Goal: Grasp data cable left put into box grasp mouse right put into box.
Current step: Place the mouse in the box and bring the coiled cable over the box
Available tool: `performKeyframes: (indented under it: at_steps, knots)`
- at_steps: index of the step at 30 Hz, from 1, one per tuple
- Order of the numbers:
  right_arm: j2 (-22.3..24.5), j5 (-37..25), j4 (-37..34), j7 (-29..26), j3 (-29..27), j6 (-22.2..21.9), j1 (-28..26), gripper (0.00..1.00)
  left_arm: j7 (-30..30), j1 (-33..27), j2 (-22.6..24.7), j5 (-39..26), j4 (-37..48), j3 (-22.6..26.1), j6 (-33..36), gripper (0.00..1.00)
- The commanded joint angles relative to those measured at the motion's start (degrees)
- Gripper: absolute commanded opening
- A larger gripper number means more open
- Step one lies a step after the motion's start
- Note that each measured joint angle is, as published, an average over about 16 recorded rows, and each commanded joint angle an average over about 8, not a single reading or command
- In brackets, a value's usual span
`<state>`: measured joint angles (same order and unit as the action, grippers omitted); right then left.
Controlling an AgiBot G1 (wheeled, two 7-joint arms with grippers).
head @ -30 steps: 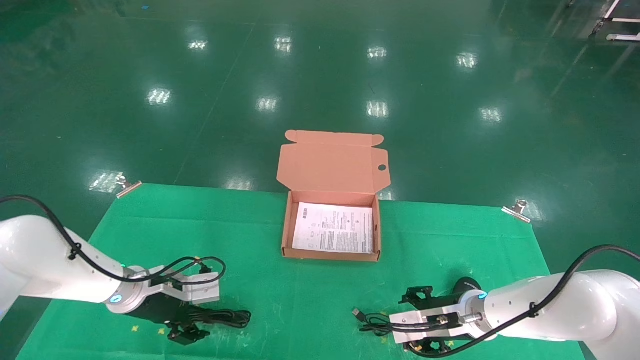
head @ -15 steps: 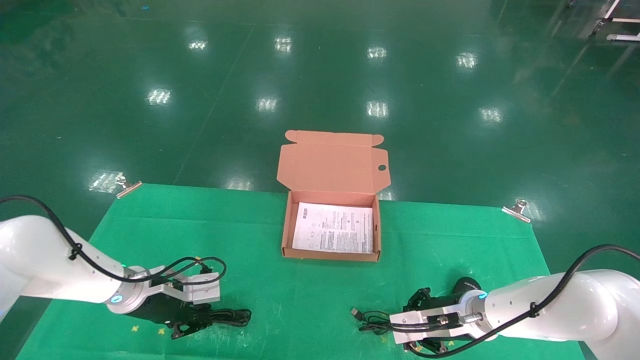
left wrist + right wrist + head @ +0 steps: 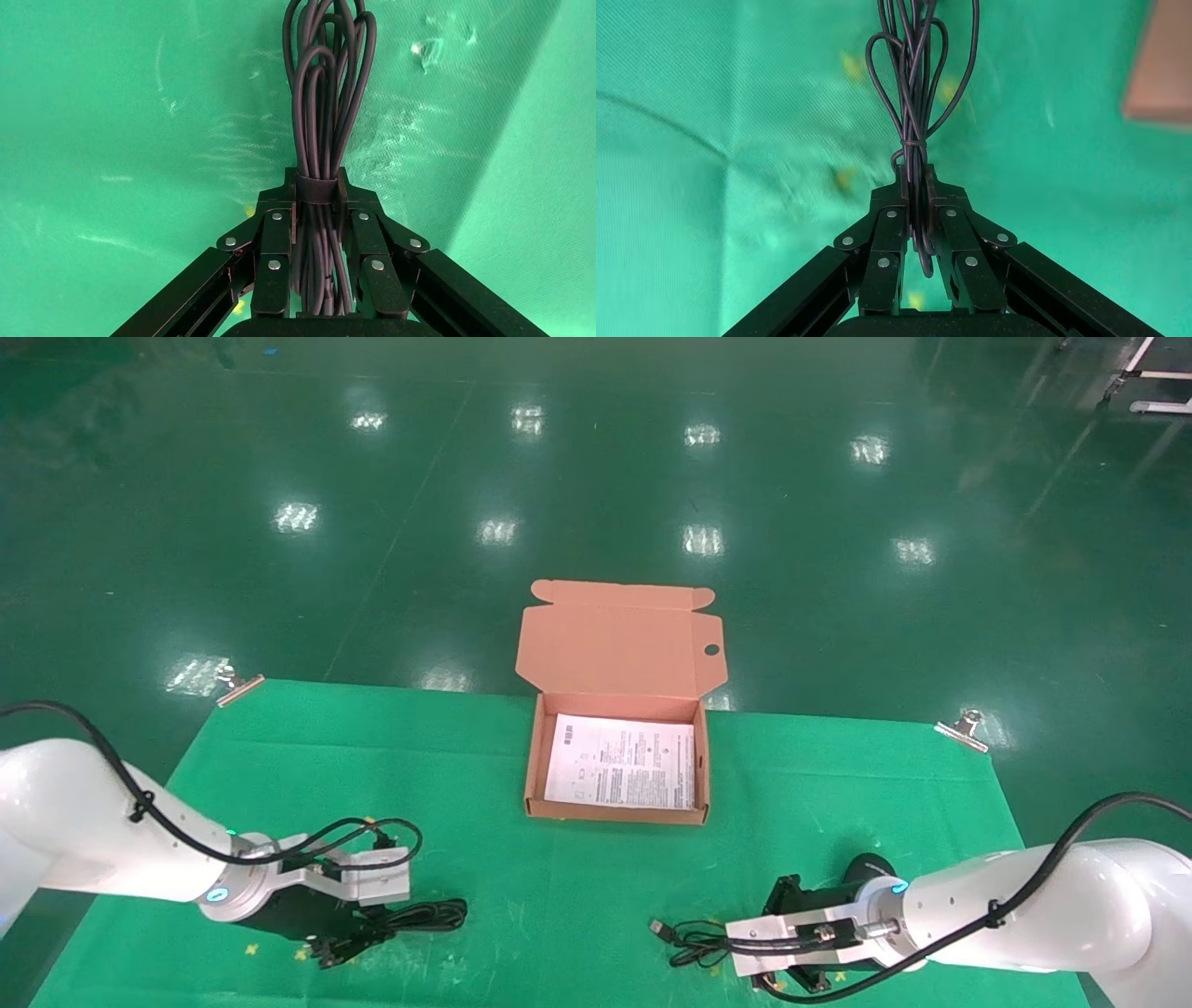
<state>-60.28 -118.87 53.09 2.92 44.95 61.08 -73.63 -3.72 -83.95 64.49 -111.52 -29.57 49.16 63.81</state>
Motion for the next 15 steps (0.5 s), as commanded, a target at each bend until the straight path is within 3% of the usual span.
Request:
performKeyframes:
  at_steps: [1, 8, 15]
  knots:
    - [0.03, 0.17, -0.17, -0.17, -0.09, 0.28, -0.22, 0.00, 0.28, -0.07, -0.09, -0.19, -0.32, 0.08, -0.18, 0.00]
    - [5.23, 2.54, 2.75, -3.88, -3.26, 2.90, -3.95, 0.00, 1.90, 0.23, -5.41, -0.70, -9.75, -0.05, 0.32, 0.00]
    - [9.72, 4.21, 6.07, -6.56, -7.39, 0.99, -8.22, 0.00, 0.17, 0.47, -12.85, -2.12, -25.59, -1.18, -0.24, 0.00]
